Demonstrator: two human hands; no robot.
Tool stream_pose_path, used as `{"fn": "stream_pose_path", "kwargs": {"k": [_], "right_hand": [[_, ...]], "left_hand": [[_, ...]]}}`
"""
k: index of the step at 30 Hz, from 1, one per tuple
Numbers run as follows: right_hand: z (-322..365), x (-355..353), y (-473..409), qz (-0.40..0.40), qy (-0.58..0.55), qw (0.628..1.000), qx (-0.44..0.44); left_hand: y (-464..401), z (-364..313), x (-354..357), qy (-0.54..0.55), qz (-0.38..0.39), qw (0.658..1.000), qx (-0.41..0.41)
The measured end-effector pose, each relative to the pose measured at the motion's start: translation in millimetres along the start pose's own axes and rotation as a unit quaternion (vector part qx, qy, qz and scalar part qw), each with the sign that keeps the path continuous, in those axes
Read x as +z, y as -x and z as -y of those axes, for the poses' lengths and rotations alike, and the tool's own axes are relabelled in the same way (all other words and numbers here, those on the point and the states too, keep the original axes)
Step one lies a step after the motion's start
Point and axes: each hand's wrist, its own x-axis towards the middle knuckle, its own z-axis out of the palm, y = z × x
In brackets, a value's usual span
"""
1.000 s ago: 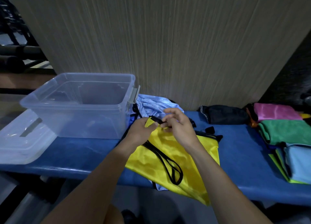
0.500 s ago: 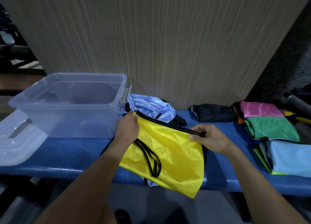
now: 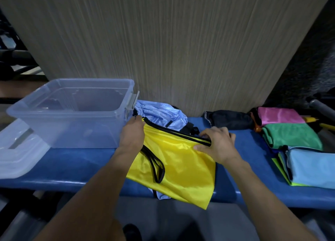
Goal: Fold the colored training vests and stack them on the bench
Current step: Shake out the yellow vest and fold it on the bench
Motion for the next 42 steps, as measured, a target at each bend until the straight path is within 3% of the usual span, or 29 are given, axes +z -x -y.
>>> {"fn": "stream_pose_path", "kwargs": {"k": [2,7,11,19,23,26,28,29,31,33,35,37,42], "right_hand": [[-12,-8,1,-0.007,-0.029,1.0,0.002],[-53,-7,10,0.101,-0.203,0.971,0.078],[-53,-3,11,0.053,-0.315,0.943,0.092],[-37,4,-7,-0.142,-0.24,0.955,0.097],[-26,21,-16,-0.118,-0.276,0.945,0.131],[-22,30,-20,-0.127,-0.305,0.932,0.152],[-20,30,-22,-0.135,-0.306,0.932,0.141],[-19,30,-22,-0.136,-0.293,0.937,0.134],[-21,26,-20,-0.124,-0.285,0.943,0.122],[-25,24,-17,-0.083,-0.302,0.943,0.112],[-32,24,-14,-0.034,-0.309,0.946,0.093],[-35,25,-11,-0.011,-0.295,0.952,0.083],[-29,27,-13,-0.05,-0.294,0.95,0.097]], "left_hand": [[0,3,0,0.004,-0.012,1.0,0.009],[6,6,-5,0.007,-0.023,1.0,0.019],[8,8,-8,0.002,-0.032,0.999,0.033],[3,5,-7,-0.009,-0.034,0.999,0.026],[2,1,-1,-0.077,-0.009,0.996,0.031],[10,-16,-5,-0.143,-0.061,0.981,0.112],[24,-35,-16,-0.056,-0.081,0.974,0.206],[36,-46,-23,0.022,-0.041,0.965,0.259],[67,-64,-34,0.108,0.131,0.923,0.346],[92,-74,-28,0.04,0.239,0.884,0.4],[106,-78,-11,-0.082,0.205,0.872,0.437],[113,-84,2,-0.139,0.138,0.866,0.459],[118,-92,21,-0.141,0.096,0.85,0.498]]}}
